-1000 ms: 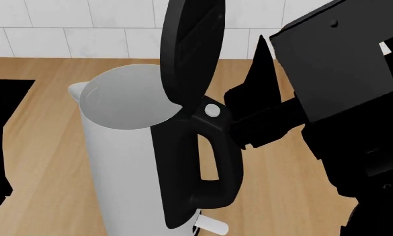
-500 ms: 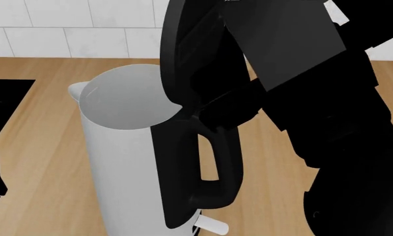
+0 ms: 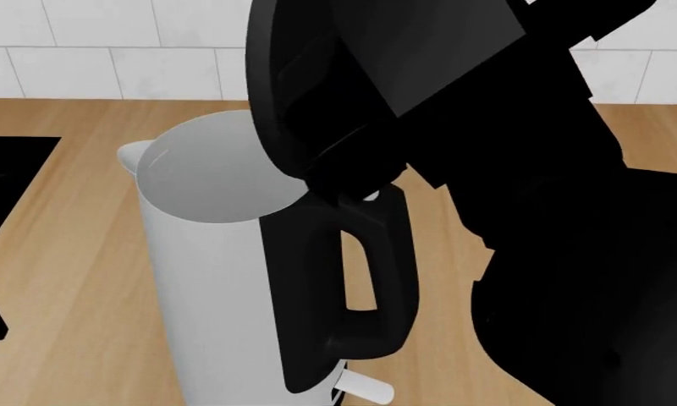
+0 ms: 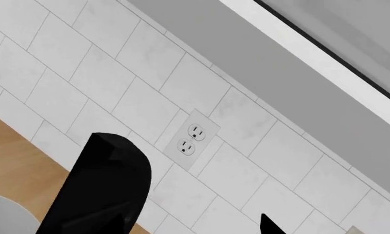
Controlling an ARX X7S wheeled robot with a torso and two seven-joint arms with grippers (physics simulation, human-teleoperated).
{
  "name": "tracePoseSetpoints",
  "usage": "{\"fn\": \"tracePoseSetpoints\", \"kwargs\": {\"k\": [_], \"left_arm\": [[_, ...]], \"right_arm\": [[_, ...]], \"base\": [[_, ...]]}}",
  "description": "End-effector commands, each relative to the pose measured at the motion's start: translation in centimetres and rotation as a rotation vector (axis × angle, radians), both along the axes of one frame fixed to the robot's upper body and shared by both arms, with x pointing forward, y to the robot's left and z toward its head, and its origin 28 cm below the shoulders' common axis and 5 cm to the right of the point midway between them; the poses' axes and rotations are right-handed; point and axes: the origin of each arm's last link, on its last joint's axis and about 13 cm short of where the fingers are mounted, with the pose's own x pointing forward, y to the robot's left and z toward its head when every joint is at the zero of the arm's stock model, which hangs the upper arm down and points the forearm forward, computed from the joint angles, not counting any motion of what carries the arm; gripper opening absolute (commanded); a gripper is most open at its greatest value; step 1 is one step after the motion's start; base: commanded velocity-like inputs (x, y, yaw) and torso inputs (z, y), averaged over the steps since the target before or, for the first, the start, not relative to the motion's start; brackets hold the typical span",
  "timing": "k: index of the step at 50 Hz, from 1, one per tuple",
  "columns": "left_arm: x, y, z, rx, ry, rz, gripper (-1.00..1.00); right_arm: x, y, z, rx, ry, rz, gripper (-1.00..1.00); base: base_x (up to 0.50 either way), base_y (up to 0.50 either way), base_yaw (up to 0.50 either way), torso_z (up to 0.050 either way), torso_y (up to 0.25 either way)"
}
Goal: Close the lid of the electric kettle.
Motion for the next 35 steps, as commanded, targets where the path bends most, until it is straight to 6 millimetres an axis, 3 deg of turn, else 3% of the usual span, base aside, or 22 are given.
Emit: {"fn": "tracePoseSetpoints", "kwargs": {"k": [1,16,25,35], "left_arm": [[-0.1,0.2,-0.2,0.005,-0.005,0.011,1.00],[-0.3,0.5,-0.3,-0.003,-0.007,0.022,1.00],[-0.3,0.6,-0.4,-0.005,-0.004,0.024,1.00],[-0.2,0.5,-0.6,-0.005,0.002,0.019,1.00]], "right_arm": [[0.6,0.6,0.1,-0.007,0.004,0.013,1.00],[2.0,1.6,-0.5,-0.002,0.038,0.039,1.00],[3.2,1.8,-1.8,0.008,0.075,0.050,1.00],[3.4,1.7,-2.1,0.024,0.076,0.047,1.00]], "base": [[0.00,0.00,0.00,0.000,0.000],[0.00,0.00,0.00,0.000,0.000],[0.00,0.00,0.00,0.000,0.000],[0.00,0.00,0.00,0.000,0.000]]}}
